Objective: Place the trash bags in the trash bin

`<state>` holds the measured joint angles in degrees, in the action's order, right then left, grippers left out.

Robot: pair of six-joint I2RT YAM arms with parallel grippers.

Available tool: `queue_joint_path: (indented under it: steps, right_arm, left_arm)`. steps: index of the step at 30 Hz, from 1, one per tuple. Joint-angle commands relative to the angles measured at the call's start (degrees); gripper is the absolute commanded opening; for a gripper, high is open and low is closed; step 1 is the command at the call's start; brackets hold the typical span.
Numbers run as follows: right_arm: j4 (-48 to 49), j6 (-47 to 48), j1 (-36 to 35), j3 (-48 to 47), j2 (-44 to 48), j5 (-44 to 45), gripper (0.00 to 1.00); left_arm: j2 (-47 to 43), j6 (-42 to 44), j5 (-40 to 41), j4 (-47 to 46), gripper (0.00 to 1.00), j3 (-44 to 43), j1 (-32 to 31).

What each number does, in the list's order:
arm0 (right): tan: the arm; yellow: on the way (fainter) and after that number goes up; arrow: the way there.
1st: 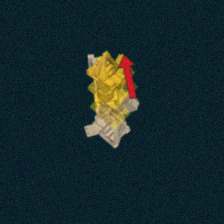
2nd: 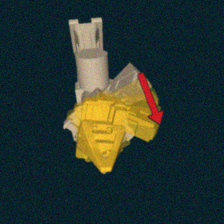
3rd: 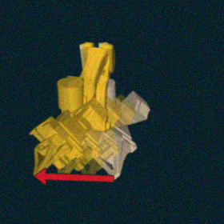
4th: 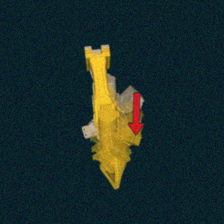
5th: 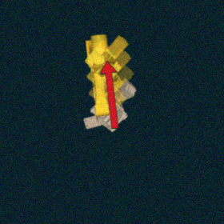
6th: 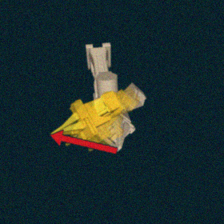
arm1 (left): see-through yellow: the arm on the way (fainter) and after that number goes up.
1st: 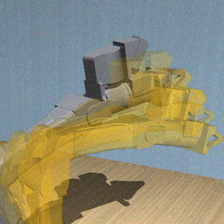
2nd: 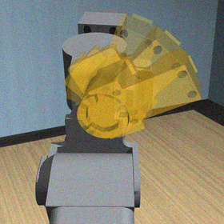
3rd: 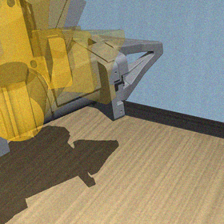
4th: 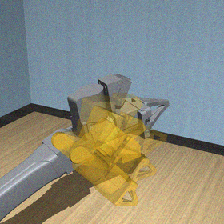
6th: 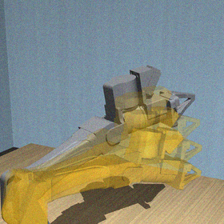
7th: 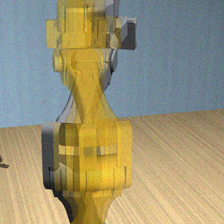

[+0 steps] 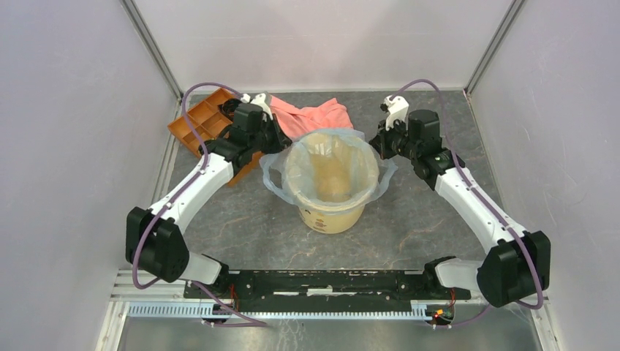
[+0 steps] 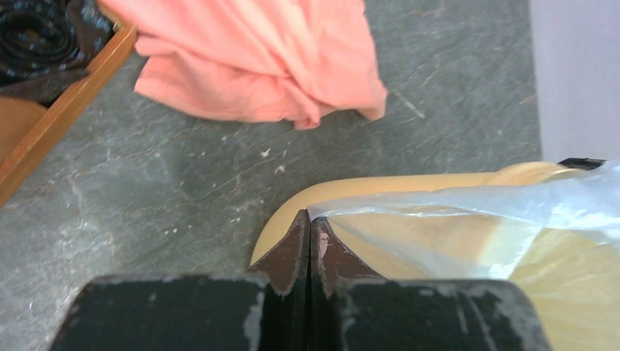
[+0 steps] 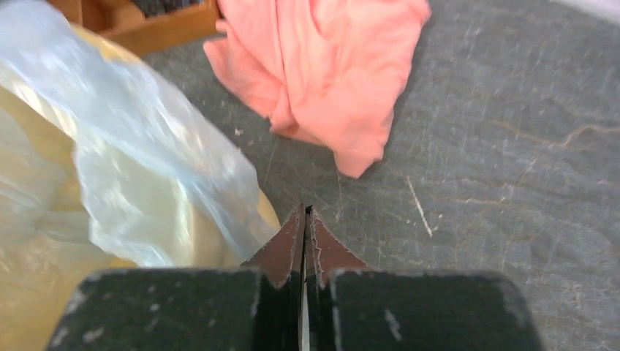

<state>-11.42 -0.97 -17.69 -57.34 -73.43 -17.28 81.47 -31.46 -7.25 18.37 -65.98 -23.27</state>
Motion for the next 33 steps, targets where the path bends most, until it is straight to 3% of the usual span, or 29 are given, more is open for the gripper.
queue_joint_path:
  steps: [1, 7, 13, 20, 27, 33]
  right_arm:
    - [3.8, -4.0, 0.5, -4.9, 1.6, 2.2, 0.00]
    - [6.5, -7.5, 3.1, 0.4, -1.4, 8.4, 0.00]
    - [3.3, -4.8, 3.5, 1.6, 1.1, 3.9, 0.01]
    - [-10.0, 2.2, 5.1, -2.1, 12.8, 16.6, 0.43]
    - [-8.1, 4.4, 6.7, 2.4, 20.2, 4.0, 0.67]
    - [-4.4, 7.3, 6.8, 3.3, 16.2, -11.2, 0.66]
  left_arm:
    - [-1.5, -3.0, -3.2, -3.5, 0.02, -5.2, 0.3]
    - [0.9, -6.9, -2.1, -5.7, 0.02, -5.4, 0.3]
    - [2.2, -6.6, -1.6, -6.6, 0.02, -7.1, 0.3]
    - [3.3, -3.2, 1.3, -3.2, 0.02, -6.7, 0.4]
    - [4.0, -3.5, -0.6, -3.4, 0.02, -5.9, 0.3]
    - [2.9, -3.7, -0.9, -3.2, 0.02, -5.5, 0.3]
